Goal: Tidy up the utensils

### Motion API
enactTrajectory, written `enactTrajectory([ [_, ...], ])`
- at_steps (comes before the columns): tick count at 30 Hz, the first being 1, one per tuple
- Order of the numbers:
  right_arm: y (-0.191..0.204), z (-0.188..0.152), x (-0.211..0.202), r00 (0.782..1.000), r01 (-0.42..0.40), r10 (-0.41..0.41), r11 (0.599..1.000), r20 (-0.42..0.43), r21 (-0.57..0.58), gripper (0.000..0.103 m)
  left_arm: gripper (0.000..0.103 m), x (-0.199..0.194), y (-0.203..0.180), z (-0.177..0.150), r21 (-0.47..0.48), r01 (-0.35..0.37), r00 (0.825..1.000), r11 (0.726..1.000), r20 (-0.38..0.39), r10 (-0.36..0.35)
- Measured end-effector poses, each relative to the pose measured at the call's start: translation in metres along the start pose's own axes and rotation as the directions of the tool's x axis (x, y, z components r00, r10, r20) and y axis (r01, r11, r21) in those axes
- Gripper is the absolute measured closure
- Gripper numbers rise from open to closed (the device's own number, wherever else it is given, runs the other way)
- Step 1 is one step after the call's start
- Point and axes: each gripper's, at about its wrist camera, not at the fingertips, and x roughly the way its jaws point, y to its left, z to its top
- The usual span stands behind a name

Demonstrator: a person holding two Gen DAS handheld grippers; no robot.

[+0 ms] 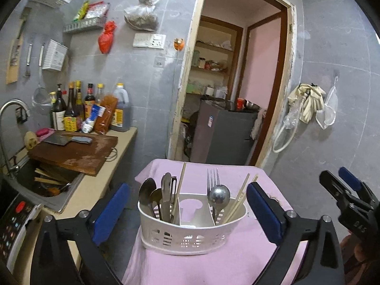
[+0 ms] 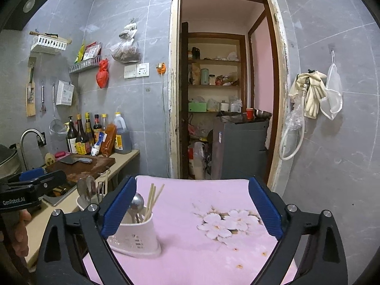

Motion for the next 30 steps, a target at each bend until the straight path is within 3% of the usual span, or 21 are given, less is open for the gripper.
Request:
enactTrajectory([
  [6, -0.014, 0.0, -0.027, 1.0, 0.008, -0.008, 1.0, -0.006, 0.011, 0.003, 0.001, -0.023, -0.009, -0.009, -0.008, -0.019, 1.0, 1.0, 0.012, 0.019],
  [21, -0.039, -0.025, -0.102, 0.998, 0.011, -0.009, 1.0, -0.059, 0.026, 0.002, 0.001, -0.087, -0.023, -0.039, 0.047, -0.05, 0.998, 0.998, -0.027, 0.051],
  [30, -0.042, -0.035, -0.141, 0.999, 0.019, -0.017, 0.999, -0.044, 0.038, 0.002, 0.001, -0.117, -0.027, -0.059, 0.016, -0.038, 0.999, 0.999, -0.017, 0.038],
])
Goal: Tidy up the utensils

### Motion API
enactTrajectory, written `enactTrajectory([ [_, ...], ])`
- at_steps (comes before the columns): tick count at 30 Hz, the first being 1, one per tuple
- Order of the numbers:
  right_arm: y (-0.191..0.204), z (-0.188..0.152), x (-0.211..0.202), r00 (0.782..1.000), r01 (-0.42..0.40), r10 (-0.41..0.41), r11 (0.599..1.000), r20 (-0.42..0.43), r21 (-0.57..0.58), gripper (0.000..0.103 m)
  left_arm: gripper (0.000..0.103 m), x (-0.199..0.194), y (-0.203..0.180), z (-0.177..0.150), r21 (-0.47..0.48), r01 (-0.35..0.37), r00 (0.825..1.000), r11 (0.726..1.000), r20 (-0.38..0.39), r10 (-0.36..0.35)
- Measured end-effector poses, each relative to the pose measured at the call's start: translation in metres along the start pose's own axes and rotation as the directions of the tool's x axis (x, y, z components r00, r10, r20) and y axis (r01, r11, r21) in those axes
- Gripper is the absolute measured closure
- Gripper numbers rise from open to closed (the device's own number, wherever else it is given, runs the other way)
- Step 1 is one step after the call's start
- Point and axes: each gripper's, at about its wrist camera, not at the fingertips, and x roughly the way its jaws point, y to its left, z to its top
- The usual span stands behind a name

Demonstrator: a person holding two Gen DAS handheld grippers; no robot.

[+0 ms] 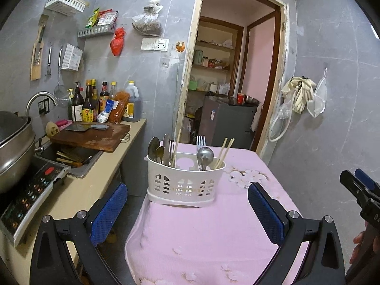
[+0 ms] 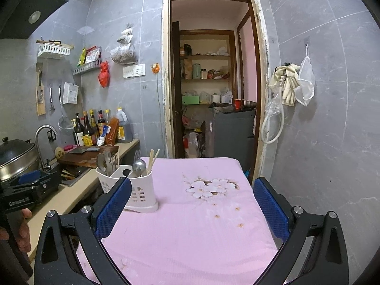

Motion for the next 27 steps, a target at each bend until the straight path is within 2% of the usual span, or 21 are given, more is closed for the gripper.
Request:
enactTrajectory([
  [10, -0.003, -0.02, -0.014, 0.999, 0.001, 0.0, 1.0, -0.035, 0.016, 0.002, 0.001, -0.015, -0.011, -0.019, 0.026, 0.009, 1.0, 1.0, -0.01, -0.009],
  [27, -0.002, -0.023, -0.016, 0.999, -0.003, 0.004, 1.0, -0.049, 0.019, 0.002, 0.001, -0.018, -0.014, -0.021, 0.027, 0.015, 1.0, 1.0, -0.006, -0.015],
])
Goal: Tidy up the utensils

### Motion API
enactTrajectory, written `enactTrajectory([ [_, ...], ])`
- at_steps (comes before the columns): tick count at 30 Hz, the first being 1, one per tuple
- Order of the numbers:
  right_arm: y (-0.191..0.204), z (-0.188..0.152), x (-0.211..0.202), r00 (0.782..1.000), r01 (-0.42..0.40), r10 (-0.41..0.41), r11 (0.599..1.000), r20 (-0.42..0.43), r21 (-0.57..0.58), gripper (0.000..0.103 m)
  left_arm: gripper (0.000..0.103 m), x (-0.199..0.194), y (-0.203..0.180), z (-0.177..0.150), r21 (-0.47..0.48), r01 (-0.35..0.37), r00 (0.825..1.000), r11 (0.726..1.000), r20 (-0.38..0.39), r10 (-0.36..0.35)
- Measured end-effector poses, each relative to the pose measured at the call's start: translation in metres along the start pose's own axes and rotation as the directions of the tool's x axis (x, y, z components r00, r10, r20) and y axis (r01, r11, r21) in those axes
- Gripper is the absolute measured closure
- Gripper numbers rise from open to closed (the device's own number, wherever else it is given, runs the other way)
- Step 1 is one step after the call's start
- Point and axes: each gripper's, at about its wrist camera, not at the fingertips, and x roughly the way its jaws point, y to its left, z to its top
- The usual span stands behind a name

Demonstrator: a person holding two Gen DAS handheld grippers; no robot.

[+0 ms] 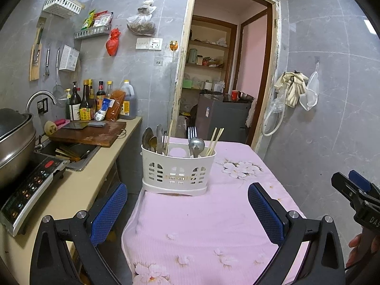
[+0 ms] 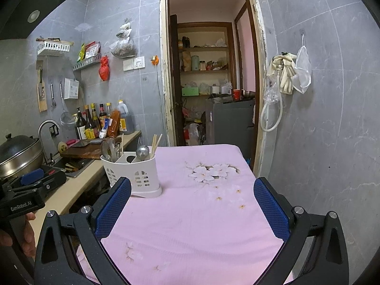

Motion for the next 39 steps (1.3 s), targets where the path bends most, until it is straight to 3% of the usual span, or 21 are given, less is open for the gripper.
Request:
enactTrajectory([
  [39, -0.0003, -0.0027, 0.0093, 1.0, -0.01, 0.01, 1.0, -0.025, 0.003, 0.002, 0.001, 0.0051, -0.0042, 0.0005, -0.015, -0.011, 1.0, 1.0, -0.017, 0.011],
])
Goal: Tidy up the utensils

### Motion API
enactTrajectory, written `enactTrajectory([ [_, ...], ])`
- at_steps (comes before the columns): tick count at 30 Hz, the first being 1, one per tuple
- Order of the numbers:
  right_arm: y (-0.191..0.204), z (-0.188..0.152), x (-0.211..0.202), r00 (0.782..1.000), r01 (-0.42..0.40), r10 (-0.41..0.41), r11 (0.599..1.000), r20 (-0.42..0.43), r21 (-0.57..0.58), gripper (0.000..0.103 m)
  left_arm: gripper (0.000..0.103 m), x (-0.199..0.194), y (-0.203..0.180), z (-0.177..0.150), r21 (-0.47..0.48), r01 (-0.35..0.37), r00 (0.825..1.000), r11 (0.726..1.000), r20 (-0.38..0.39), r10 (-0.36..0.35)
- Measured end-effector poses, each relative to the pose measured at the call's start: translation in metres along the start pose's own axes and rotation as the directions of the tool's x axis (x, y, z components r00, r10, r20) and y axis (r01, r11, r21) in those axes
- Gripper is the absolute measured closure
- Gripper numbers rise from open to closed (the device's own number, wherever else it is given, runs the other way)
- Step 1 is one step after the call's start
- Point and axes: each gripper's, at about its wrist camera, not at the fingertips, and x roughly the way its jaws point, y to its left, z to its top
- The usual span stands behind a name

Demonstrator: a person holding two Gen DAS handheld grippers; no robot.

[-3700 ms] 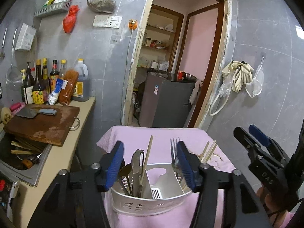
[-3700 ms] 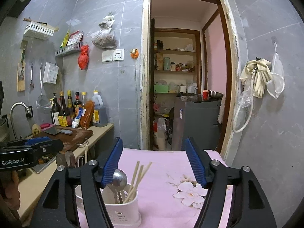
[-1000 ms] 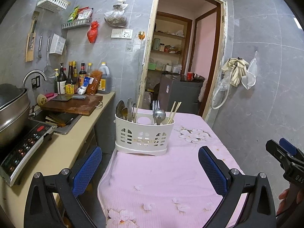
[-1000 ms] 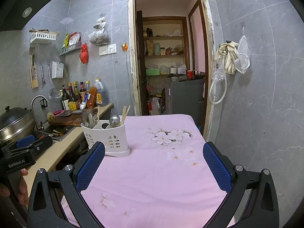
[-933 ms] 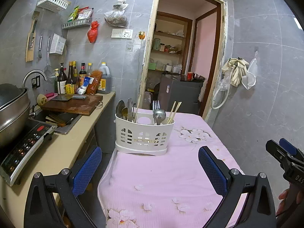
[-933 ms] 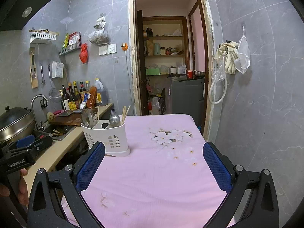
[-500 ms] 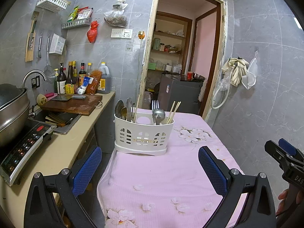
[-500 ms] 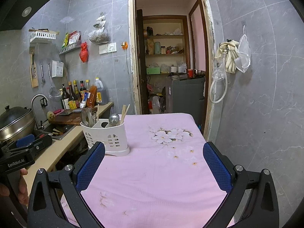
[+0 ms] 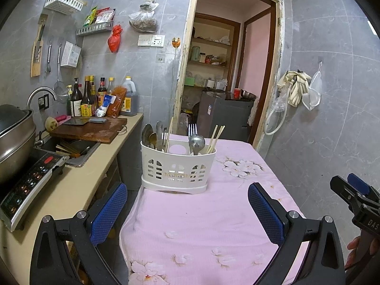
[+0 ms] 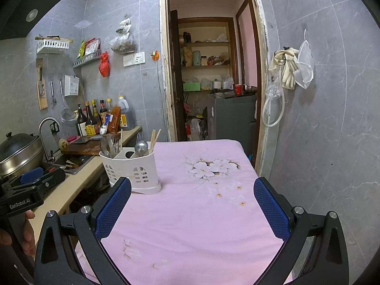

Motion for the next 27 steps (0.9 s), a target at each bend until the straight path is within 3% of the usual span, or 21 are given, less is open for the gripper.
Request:
enactTrajectory([
  [27, 0.0007, -0.0017, 0.003, 1.0, 0.001, -0.001, 1.0, -0.005, 0.0, 0.001, 0.001, -0.0003, -0.0013, 0.0002, 0.0, -0.001, 1.0, 1.0, 0.0, 0.001],
])
